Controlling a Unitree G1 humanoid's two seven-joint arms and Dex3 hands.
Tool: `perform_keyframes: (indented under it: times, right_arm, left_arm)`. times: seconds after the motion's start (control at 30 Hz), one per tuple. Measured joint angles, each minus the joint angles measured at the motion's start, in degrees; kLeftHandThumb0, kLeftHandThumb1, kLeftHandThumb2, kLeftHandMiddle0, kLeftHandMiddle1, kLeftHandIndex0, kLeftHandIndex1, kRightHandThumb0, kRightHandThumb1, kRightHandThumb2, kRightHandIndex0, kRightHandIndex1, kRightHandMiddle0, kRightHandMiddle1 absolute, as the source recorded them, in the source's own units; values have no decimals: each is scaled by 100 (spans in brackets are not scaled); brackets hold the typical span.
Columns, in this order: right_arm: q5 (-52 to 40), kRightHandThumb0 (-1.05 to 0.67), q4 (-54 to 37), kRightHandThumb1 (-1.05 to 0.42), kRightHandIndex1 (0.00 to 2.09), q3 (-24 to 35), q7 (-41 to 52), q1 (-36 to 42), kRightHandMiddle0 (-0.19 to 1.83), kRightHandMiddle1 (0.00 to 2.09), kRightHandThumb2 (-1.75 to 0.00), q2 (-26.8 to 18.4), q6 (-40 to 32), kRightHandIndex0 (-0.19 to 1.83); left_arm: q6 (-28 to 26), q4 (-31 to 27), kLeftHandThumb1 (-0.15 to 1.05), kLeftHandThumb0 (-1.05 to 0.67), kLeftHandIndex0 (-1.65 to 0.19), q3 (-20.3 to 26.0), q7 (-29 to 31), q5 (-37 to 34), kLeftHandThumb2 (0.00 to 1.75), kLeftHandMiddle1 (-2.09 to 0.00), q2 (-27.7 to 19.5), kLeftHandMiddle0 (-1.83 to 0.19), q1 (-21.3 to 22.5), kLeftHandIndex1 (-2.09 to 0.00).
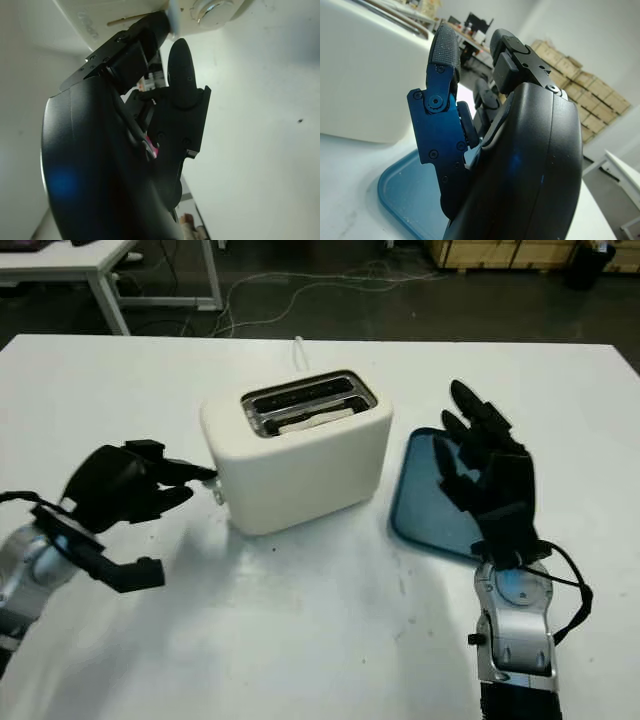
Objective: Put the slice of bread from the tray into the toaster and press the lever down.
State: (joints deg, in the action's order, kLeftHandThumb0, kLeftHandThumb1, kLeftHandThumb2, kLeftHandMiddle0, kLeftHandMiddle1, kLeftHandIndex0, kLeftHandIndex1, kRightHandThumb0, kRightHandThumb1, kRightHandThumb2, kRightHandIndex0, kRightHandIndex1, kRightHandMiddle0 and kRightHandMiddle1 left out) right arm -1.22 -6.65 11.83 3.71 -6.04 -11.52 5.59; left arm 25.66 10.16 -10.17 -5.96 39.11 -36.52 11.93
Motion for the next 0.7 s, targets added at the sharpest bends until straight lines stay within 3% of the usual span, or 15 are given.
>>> perform_keyframes:
  times: [0.27,0.5,0.7]
  right_arm:
    - [5,-64,1,-92,1,48,-1,-10,50,1,-41,-27,0,51]
    - [41,-67,4,-92,0,41,-13,-54,50,0,-41,-50,0,51]
    - [85,-67,4,-92,0,44,-20,-60,50,0,-40,-114,0,51]
  left_arm:
    - [5,236,92,-24,-101,-331,23,43,41,-112,-140,-67,-433,-8]
    - [25,93,92,-24,-103,-401,76,121,40,-118,-398,-67,-406,-11]
    - [145,-107,92,-24,-104,-417,530,237,23,-125,-812,-69,-167,-13]
